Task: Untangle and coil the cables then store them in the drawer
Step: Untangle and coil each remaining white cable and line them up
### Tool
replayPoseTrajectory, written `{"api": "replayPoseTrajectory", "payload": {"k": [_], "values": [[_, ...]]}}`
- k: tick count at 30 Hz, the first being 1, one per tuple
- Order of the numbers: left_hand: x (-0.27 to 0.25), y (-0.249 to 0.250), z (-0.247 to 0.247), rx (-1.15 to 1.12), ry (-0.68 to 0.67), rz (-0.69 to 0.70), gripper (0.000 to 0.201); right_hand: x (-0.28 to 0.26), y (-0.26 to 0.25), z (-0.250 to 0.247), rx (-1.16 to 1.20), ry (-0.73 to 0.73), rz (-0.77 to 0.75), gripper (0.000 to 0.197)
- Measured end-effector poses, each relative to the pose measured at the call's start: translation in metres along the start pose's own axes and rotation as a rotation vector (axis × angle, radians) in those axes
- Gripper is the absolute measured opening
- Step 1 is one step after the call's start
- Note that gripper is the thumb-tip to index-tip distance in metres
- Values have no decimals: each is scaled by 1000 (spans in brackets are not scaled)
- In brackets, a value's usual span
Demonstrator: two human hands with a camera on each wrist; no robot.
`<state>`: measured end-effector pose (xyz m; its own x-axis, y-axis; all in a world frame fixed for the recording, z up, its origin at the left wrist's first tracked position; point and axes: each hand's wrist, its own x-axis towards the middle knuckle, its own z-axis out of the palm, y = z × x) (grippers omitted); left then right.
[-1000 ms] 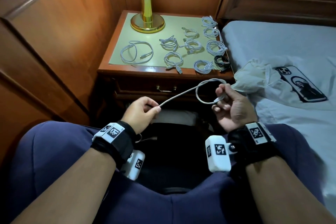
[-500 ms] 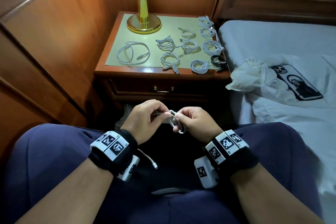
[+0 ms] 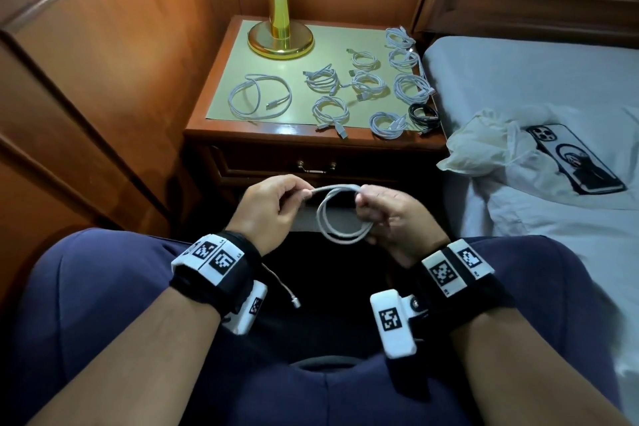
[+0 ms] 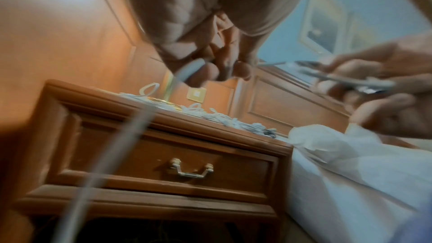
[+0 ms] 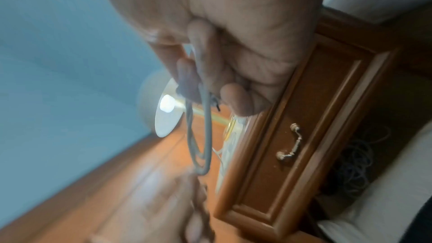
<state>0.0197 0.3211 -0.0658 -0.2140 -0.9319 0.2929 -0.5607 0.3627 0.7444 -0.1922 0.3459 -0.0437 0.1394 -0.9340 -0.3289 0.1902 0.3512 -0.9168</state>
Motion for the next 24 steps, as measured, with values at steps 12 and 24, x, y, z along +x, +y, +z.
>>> {"api": "replayPoseTrajectory", "payload": {"k": [12,24], "values": [[-3,-13,-4,283,19,-63,5,6,-5,-21,56,370,-290,23],[-21,23,15,-96,-145,222,3,0,26,5,-660,76,-219,23]]}}
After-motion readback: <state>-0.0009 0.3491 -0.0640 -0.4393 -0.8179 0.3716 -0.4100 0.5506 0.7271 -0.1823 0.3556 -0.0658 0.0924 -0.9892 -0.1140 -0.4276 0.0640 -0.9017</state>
